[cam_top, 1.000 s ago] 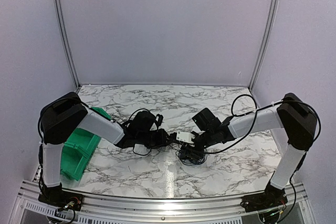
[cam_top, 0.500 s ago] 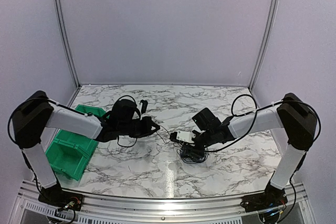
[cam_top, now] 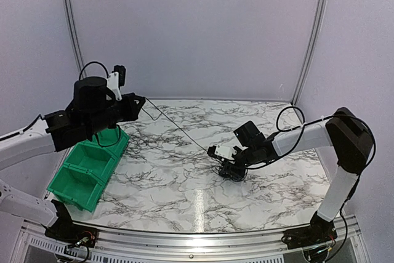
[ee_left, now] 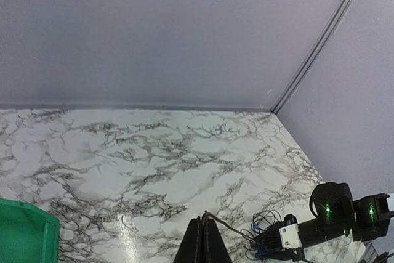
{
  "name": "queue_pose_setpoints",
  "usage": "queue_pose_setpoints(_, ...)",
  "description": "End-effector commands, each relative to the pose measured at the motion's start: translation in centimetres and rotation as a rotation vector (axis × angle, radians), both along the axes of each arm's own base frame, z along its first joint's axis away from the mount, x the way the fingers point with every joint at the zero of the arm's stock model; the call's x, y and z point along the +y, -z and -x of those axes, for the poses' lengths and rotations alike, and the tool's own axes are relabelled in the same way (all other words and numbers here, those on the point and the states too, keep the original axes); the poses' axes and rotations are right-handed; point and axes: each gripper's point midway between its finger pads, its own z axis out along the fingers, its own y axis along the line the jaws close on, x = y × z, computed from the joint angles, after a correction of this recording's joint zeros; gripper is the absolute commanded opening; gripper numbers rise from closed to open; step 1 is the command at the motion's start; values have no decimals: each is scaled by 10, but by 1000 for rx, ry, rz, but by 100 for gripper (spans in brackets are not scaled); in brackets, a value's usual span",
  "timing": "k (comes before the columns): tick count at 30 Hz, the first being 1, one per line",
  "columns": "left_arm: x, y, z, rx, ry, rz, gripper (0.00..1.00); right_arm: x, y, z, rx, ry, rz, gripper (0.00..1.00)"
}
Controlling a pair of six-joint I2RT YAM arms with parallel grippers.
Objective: Untangle the cables
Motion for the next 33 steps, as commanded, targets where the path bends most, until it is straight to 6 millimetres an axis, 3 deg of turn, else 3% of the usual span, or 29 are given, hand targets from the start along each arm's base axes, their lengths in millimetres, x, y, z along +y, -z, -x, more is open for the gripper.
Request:
queue_pose_setpoints(1, 50, -70, 6, -151, -141, -112, 0, -15, 6, -10, 14, 56, 39, 43)
queue_pose_setpoints(8, 94, -162, 25, -308, -247, -178, 0, -22, 7, -15, 19, 82, 42, 43)
queue_pose_setpoints(14, 112, -207, 34, -366, -286, -226, 0, -30, 7, -21, 12, 108, 53, 44)
queue_pose_setpoints(21, 147, -264, 49, -471, -396, -294, 0, -42, 5, -32, 9, 157, 50, 45)
queue_pose_setpoints(33, 177, -312, 69, -553, -481, -306, 0, -64, 16, -44, 18, 230, 98, 54)
